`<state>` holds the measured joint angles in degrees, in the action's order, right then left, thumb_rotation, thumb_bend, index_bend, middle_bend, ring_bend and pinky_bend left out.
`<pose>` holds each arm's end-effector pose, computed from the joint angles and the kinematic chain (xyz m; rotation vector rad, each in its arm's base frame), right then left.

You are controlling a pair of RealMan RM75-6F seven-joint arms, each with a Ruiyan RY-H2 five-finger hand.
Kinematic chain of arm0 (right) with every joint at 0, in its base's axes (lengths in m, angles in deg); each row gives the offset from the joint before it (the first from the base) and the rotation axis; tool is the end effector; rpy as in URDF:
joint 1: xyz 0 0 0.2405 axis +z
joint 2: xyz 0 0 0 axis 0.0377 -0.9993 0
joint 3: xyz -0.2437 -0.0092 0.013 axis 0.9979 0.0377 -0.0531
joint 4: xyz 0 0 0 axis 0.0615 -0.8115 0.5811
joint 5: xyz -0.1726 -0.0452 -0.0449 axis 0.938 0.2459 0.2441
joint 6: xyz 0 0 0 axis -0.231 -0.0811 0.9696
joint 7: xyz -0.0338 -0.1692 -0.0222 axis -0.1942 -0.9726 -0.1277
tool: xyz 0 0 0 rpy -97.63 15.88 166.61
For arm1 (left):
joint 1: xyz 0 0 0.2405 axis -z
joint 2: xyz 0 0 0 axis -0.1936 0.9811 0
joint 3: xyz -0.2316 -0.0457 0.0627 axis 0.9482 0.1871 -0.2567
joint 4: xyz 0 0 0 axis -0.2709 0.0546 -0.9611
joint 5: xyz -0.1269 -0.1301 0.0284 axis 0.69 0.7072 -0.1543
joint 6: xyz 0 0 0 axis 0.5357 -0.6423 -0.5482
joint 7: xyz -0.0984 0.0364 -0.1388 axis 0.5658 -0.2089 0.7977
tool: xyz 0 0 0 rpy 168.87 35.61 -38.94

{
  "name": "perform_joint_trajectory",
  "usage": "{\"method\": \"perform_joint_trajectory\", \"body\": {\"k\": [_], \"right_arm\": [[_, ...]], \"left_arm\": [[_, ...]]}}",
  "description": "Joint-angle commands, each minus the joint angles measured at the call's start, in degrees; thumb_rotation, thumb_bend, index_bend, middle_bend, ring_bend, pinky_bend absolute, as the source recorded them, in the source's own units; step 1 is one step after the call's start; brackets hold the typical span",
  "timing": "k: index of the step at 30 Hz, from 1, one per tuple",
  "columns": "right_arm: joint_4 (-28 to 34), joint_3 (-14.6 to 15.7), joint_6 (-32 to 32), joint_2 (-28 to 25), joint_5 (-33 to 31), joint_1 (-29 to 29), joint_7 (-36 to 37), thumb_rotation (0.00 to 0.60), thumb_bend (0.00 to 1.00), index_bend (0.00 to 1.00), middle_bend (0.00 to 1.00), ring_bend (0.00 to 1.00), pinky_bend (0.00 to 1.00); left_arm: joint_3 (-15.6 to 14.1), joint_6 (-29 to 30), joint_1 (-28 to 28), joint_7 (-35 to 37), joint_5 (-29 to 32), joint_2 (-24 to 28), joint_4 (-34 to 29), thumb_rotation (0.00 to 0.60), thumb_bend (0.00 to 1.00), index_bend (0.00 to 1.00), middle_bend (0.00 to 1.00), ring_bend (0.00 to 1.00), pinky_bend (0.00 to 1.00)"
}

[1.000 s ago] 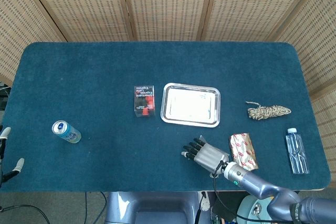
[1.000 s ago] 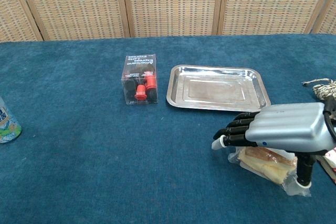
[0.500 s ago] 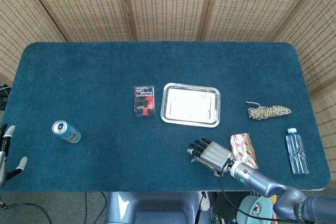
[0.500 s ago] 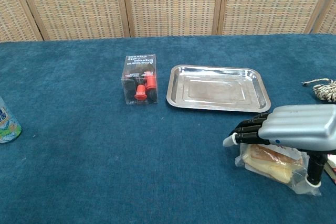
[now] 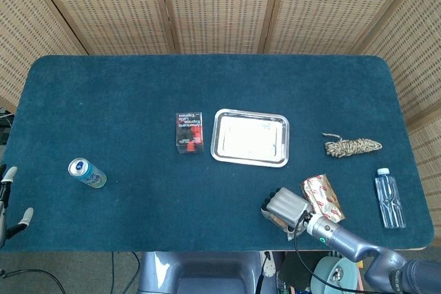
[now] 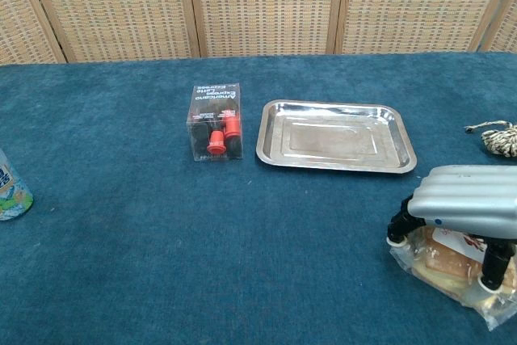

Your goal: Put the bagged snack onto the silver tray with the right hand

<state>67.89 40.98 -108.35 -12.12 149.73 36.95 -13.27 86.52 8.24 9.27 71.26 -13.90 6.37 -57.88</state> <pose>-0.1798 -0.2661 -0.0044 2.4749 -0.6226 0.6313 -0.3075 0.1708 0.1730 -1.2549 -0.8560 -0.7827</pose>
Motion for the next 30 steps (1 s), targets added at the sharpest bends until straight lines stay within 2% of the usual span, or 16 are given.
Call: {"method": "perform_joint_trajectory", "body": {"k": [1,6,14,25,30], "right_arm": [[0.08,0.09,-0.72,0.0,0.19,-0.1,-0.34,0.6,0.17,0.53,0.58,0.47,0.62],[0.14,0.21,-1.95,0.17,0.41,-0.46,-1.3,0.6,0.18,0.6,0.65,0.54,0.69],[2.13,-0.26,-1.48,-0.29,-0.85,-0.27,-5.01,0.6,0.19,0.61,0.66,0.54,0.7],[8.82,-4.39,3.21,-2.9,-7.22,2.72,-13.78,0.6,0.19,0.61,0.66,0.54,0.7],[9.48,-6.79,4.29,-4.33,-11.74,3.82,-14.64,0.6,0.19,0.61,0.66,0.54,0.7]], "left_arm": [[-0.03,-0.13,0.02,0.23,0.02,-0.09,0.27,0.6,0.32,0.0,0.0,0.0,0.0],[-0.02,0.12,-0.16,0.79,-0.01,-0.12,0.67,0.6,0.32,0.0,0.0,0.0,0.0],[-0.04,0.18,-0.12,1.52,-0.41,-0.13,1.25,0.6,0.32,0.0,0.0,0.0,0.0],[0.24,-0.98,0.62,3.69,-0.41,-0.12,2.87,0.6,0.32,0.0,0.0,0.0,0.0],[0.41,-1.6,0.92,4.29,-0.06,-0.19,3.29,0.6,0.32,0.0,0.0,0.0,0.0]]}}
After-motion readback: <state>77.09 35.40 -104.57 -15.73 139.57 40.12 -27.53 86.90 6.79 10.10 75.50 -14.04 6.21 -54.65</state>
